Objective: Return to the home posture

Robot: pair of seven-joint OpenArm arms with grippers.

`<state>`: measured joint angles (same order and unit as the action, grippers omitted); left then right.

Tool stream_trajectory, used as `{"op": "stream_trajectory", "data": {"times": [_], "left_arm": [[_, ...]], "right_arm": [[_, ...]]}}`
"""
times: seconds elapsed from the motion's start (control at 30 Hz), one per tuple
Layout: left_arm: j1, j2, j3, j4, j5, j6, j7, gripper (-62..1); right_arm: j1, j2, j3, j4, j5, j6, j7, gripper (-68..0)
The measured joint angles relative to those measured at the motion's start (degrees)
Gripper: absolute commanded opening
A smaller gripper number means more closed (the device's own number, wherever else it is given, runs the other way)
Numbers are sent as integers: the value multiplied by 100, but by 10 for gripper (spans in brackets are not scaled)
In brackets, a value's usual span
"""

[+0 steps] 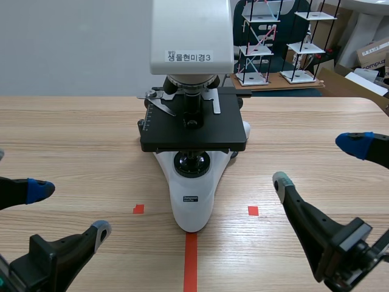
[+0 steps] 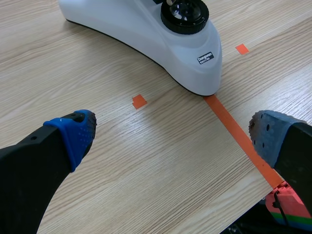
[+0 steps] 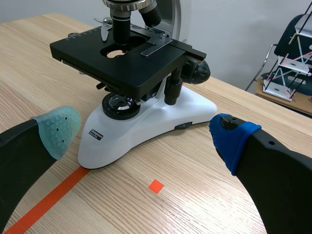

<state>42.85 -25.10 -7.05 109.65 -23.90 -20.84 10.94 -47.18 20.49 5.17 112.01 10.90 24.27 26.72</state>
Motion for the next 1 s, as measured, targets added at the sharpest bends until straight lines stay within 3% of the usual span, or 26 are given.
{"op": "stream_trajectory", "data": {"times": [1.0], "left_arm": [[0,0,0,0,0,0,0,14]], "right_arm": [[79,0,-2,-4,2,0,2,-93]]}}
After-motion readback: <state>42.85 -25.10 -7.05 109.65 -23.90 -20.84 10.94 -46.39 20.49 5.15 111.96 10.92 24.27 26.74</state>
